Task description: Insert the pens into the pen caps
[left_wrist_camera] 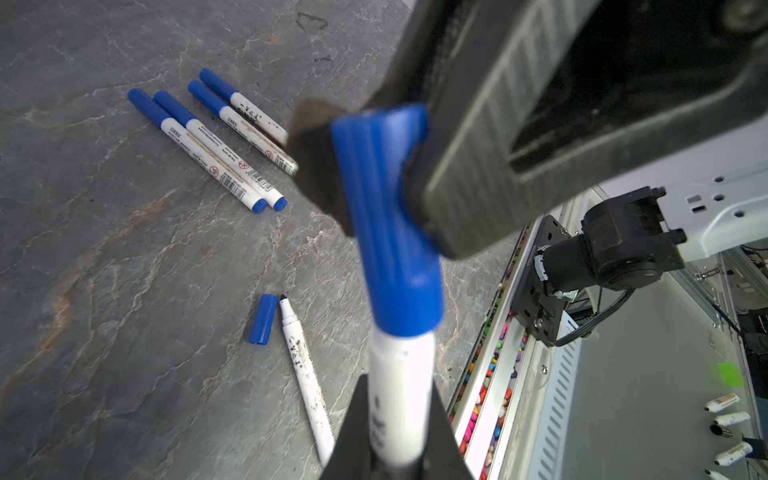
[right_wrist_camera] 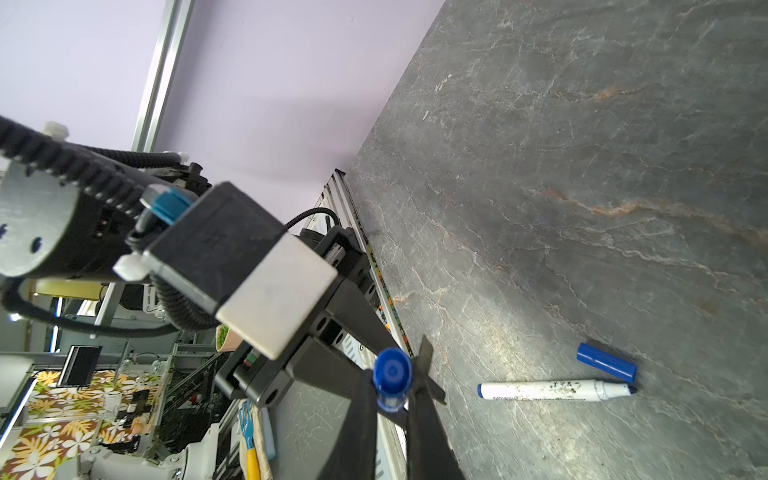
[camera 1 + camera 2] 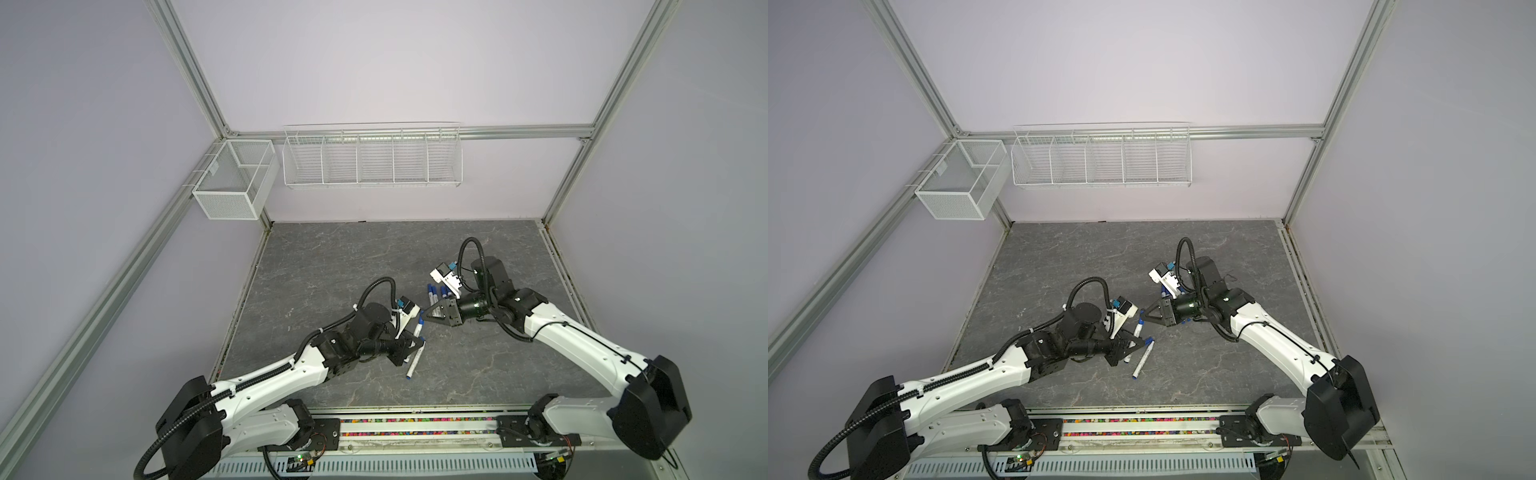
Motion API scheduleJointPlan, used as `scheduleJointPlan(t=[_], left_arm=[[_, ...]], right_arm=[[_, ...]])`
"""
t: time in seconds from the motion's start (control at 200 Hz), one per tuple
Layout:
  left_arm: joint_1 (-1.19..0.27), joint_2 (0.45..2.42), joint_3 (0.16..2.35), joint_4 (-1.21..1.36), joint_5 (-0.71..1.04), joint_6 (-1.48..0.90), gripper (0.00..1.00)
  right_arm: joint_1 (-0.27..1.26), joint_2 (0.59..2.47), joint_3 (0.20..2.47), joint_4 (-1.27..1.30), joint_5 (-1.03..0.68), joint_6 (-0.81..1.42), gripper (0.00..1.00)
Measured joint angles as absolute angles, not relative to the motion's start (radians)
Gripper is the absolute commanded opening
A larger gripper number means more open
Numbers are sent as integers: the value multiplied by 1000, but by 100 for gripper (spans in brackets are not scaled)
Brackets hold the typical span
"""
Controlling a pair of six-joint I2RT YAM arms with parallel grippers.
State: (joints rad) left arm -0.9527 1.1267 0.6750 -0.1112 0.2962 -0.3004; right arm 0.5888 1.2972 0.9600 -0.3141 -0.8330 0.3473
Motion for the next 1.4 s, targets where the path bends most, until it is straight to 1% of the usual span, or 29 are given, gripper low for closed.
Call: scheduleJointPlan(t=[0.205,0.435,0.59,0.96,1.07,1.264,1.399], left_arm=[[-953,1127,675,-32,267,-255,0],[-961,1133,629,137,221,-162,0],[-982,1133,601,210,175,-117,0],[-997,1133,544,367,116,-89,0],[-1000,1133,544,425,94,-88,0],[-1002,1128,543,490,73,-85,0],[-1003,1128,534,506,62,-85,0]], right_arm=[[606,1272,1052,-427,-731,241,8],[630,1263,1143,-521,-644,155,11],[640,1263,1175,-563,-620,137,14],[639,1263,1197,-565,-629,165,20],[642,1264,1198,-588,-647,175,24],[646,1270,1199,-624,-651,191,39],[646,1270,1201,-625,-641,196,43]])
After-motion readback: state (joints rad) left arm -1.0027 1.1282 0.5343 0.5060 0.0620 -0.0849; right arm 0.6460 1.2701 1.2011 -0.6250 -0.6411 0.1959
